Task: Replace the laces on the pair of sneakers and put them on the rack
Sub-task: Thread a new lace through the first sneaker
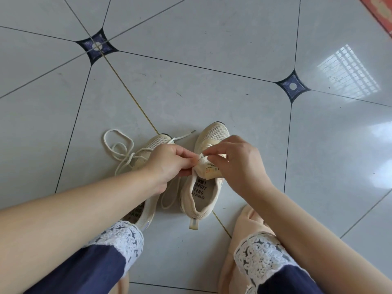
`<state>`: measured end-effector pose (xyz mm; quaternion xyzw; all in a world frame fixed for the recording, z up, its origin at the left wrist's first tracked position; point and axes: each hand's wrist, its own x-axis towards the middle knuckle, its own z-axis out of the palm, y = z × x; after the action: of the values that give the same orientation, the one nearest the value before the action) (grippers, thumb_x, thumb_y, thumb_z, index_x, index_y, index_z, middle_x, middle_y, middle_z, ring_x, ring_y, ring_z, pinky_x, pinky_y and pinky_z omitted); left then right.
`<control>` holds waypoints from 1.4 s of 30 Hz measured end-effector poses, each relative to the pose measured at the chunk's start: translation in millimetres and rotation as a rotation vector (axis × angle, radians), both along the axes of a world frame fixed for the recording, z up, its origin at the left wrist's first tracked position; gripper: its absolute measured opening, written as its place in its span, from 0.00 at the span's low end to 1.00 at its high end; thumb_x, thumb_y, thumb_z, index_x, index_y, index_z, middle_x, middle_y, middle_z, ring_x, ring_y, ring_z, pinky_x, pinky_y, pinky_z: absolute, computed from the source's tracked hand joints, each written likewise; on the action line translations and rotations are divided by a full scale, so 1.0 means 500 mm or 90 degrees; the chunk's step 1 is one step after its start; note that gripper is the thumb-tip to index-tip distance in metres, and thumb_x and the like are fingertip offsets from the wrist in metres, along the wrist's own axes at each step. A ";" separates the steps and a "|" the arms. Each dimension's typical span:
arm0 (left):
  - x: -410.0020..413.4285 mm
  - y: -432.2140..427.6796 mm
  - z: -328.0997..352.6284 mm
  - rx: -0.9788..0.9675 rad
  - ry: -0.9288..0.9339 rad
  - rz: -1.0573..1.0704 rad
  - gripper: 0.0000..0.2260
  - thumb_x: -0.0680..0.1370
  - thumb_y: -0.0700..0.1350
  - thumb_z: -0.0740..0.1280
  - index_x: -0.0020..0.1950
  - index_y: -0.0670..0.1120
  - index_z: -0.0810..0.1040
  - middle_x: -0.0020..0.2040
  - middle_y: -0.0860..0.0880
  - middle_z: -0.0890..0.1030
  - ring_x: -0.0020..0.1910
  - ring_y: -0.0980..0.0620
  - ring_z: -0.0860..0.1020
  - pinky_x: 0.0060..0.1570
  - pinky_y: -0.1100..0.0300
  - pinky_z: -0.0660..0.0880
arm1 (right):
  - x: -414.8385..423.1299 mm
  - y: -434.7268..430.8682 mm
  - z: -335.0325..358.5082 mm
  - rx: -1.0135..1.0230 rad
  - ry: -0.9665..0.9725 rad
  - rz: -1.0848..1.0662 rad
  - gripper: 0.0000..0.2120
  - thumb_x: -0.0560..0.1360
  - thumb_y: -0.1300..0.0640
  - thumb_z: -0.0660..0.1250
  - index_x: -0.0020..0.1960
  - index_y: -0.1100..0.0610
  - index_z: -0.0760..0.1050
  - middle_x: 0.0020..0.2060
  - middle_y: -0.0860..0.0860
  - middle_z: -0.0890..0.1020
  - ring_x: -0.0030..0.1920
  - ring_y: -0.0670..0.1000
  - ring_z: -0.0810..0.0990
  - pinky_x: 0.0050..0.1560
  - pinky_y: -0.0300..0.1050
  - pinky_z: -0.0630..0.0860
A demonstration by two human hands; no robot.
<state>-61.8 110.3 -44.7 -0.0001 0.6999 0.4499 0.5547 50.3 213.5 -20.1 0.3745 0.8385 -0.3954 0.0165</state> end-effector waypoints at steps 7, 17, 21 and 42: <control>0.008 -0.001 -0.002 0.021 0.047 0.002 0.06 0.72 0.34 0.69 0.40 0.44 0.78 0.36 0.46 0.80 0.37 0.52 0.79 0.39 0.61 0.78 | -0.002 -0.021 -0.018 -0.052 -0.028 -0.044 0.03 0.70 0.57 0.70 0.43 0.51 0.80 0.33 0.39 0.76 0.39 0.41 0.76 0.39 0.29 0.71; 0.020 -0.004 -0.009 0.020 0.073 0.038 0.10 0.69 0.37 0.73 0.41 0.45 0.73 0.33 0.47 0.79 0.32 0.55 0.79 0.34 0.63 0.78 | 0.000 -0.030 -0.012 0.021 -0.062 0.017 0.03 0.70 0.57 0.68 0.40 0.55 0.80 0.35 0.48 0.82 0.39 0.48 0.78 0.41 0.46 0.76; 0.024 -0.008 -0.009 0.019 0.121 0.015 0.11 0.68 0.39 0.75 0.42 0.45 0.73 0.35 0.46 0.81 0.33 0.54 0.81 0.37 0.60 0.79 | -0.004 -0.027 -0.006 0.040 -0.105 0.049 0.04 0.69 0.56 0.67 0.40 0.54 0.80 0.35 0.49 0.81 0.39 0.49 0.77 0.40 0.47 0.75; 0.027 -0.007 -0.009 0.045 0.079 0.014 0.10 0.70 0.32 0.70 0.40 0.44 0.73 0.33 0.48 0.78 0.32 0.55 0.78 0.36 0.64 0.79 | 0.000 -0.015 -0.026 -0.039 -0.061 0.011 0.04 0.68 0.60 0.71 0.39 0.53 0.82 0.33 0.46 0.82 0.38 0.46 0.79 0.41 0.41 0.75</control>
<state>-48.1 107.0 -49.0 0.0396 0.7165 0.4797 0.5050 50.4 206.1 -32.9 0.3849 0.8274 -0.4026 0.0716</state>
